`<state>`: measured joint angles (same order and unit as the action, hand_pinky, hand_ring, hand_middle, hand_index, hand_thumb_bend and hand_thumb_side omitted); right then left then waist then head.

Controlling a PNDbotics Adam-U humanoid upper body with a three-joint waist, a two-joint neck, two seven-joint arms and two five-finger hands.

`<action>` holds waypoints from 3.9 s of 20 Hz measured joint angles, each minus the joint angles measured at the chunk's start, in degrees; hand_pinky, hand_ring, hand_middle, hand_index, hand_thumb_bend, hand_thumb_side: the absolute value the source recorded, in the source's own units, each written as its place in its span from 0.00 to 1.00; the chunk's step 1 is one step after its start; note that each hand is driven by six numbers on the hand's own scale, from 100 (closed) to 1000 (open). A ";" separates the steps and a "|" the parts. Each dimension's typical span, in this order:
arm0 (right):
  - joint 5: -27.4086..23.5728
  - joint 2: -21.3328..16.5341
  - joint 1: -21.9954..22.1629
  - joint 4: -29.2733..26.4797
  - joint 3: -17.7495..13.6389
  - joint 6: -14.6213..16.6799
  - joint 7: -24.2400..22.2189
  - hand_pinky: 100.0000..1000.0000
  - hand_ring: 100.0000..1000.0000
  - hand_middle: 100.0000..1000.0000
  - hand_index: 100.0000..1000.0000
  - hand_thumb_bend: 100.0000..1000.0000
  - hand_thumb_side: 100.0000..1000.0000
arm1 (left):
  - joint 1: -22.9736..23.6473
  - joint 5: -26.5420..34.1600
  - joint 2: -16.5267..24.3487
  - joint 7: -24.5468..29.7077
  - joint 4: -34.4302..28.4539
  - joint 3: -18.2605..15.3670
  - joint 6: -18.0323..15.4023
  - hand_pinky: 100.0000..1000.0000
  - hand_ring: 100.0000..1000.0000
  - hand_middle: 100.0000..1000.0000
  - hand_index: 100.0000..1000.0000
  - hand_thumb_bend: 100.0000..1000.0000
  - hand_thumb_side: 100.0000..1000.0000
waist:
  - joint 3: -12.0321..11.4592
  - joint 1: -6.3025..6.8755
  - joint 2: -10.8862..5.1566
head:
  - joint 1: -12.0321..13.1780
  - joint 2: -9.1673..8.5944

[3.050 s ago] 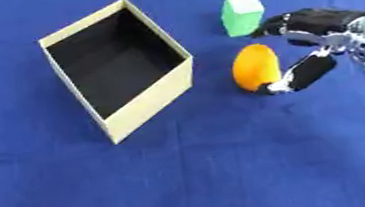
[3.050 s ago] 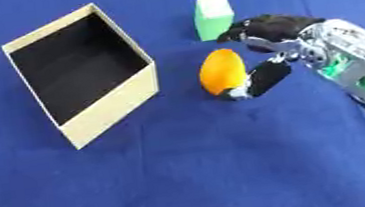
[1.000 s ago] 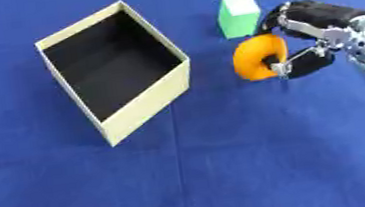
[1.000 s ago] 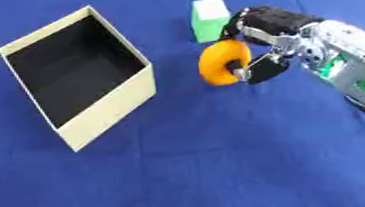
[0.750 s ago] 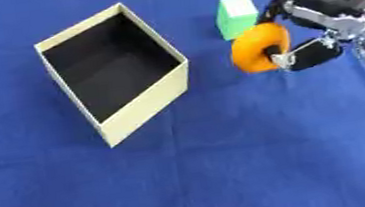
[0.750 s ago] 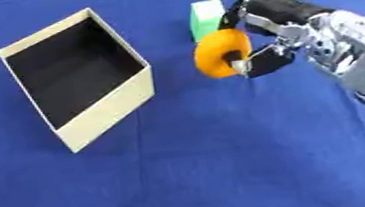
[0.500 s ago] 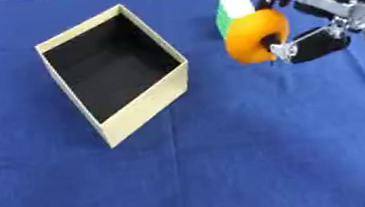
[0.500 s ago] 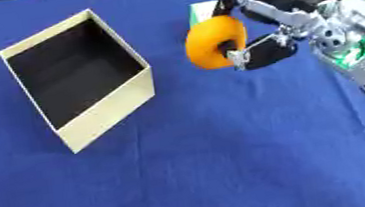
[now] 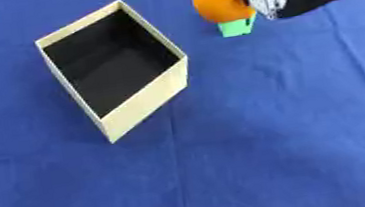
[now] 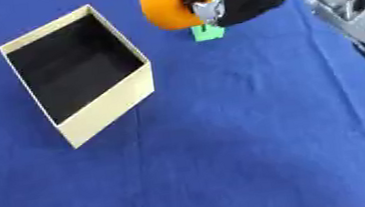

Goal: Pick up objects on the table and place them in the box.

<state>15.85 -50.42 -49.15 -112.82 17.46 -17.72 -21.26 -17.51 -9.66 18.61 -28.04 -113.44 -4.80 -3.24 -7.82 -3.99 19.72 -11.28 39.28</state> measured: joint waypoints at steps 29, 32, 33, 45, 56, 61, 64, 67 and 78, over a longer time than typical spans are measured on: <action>13.54 28.76 -12.35 26.29 6.37 6.06 -2.77 0.80 0.84 0.56 0.71 0.00 0.07 | -0.77 1.07 -0.86 0.97 0.00 0.71 -0.04 0.46 0.64 0.60 0.75 0.13 1.00 | -3.59 -0.39 -0.23 | -3.06 -0.10; 15.07 29.38 -12.35 27.63 6.69 7.14 -2.89 0.81 0.85 0.59 0.74 0.00 0.09 | -0.79 1.07 -0.98 0.98 0.00 0.72 -0.03 0.46 0.64 0.60 0.75 0.13 1.00 | -3.58 -0.41 -0.16 | -3.18 -0.12; 15.35 29.50 -12.34 27.87 6.82 7.47 -3.03 0.82 0.86 0.60 0.75 0.00 0.10 | -0.79 1.07 -0.98 0.99 0.00 0.72 -0.03 0.45 0.64 0.60 0.75 0.13 1.00 | -3.57 -0.43 -0.11 | -3.20 -0.13; 21.05 29.49 -12.13 26.71 7.97 13.48 -10.71 0.94 0.99 0.84 0.92 0.12 0.42 | -0.82 1.07 -0.99 1.01 0.00 0.72 -0.01 0.45 0.64 0.60 0.75 0.13 1.00 | -3.43 -0.59 -0.08 | -3.20 -0.54; 21.26 27.79 -11.87 25.66 4.70 12.36 -9.94 0.94 0.99 0.83 0.91 0.03 0.40 | -0.75 1.07 -0.99 1.14 0.00 0.72 0.13 0.45 0.64 0.60 0.75 0.13 1.00 | -2.91 -0.58 -0.09 | -2.93 -0.56; 20.43 23.10 -11.85 26.81 1.75 11.90 -8.44 0.94 1.00 0.84 0.91 0.06 0.40 | -0.70 1.07 -0.99 1.20 0.00 0.71 0.22 0.45 0.64 0.60 0.75 0.12 1.00 | -2.35 -0.58 -0.11 | -2.43 -0.56; 19.80 20.33 -11.62 28.17 0.45 12.63 -7.69 0.94 1.00 0.85 0.91 0.09 0.41 | -0.65 1.07 -0.99 1.17 0.00 0.70 0.25 0.45 0.64 0.60 0.75 0.12 1.00 | -2.16 -0.58 -0.12 | -2.17 -0.56; 19.36 17.68 -10.89 29.04 -0.40 13.51 -7.16 0.93 0.99 0.85 0.91 0.18 0.41 | -0.62 1.06 -0.98 1.15 0.00 0.69 0.26 0.45 0.64 0.60 0.75 0.12 1.00 | -1.92 -0.55 -0.13 | -1.88 -0.55; 21.31 8.44 -6.57 29.62 -1.73 18.48 -8.09 0.93 0.99 0.88 0.93 0.58 0.59 | -0.49 0.57 -0.93 1.05 0.00 0.67 0.37 0.45 0.64 0.60 0.74 0.11 1.00 | -1.11 -0.58 -0.18 | -0.63 -0.55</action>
<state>37.15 -41.98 -55.73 -83.20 15.73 0.76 -29.35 -18.00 -9.09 17.69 -26.99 -113.44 -4.13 -2.87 -8.93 -4.57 19.54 -11.91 38.72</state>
